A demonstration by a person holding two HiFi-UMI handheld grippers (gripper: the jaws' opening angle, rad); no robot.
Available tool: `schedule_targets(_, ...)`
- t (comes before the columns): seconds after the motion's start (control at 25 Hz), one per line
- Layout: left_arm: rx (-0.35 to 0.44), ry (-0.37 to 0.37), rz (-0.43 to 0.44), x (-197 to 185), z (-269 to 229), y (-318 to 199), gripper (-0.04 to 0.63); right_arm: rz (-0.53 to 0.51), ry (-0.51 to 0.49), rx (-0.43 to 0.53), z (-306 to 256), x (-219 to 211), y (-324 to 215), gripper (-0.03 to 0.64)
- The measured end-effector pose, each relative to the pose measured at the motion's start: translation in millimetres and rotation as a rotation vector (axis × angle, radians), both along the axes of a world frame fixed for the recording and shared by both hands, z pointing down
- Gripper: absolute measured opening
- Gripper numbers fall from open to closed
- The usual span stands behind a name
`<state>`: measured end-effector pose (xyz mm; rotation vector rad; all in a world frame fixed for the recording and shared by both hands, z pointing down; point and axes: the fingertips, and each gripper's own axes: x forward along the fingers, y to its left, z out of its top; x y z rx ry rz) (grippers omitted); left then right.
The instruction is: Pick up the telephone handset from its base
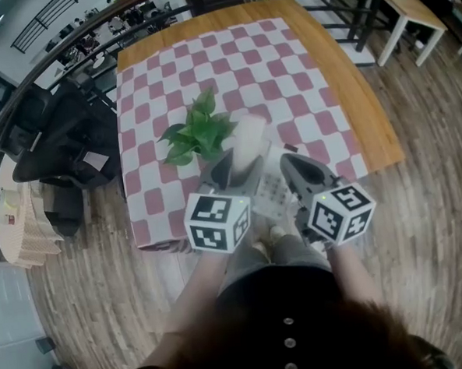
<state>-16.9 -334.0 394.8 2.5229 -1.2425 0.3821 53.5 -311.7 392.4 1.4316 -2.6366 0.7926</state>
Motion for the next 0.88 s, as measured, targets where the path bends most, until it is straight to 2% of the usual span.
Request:
schedule_targets(0.32, 0.097, 0.163, 0.011, -8, -43, 2, 0.224, -0.009, -0.045, 0.063, -37, 2, -7, 0.011)
schedule_targets(0.52, 0.133, 0.210, -0.009, -17, -58, 5, 0.224, -0.024, -0.118, 0.081, -57, 4, -7, 0.010)
schedule_targets(0.88, 0.171, 0.290, -0.044, -28, -66, 10, 0.224, -0.081, -0.126, 0.110, -70, -3, -4, 0.010)
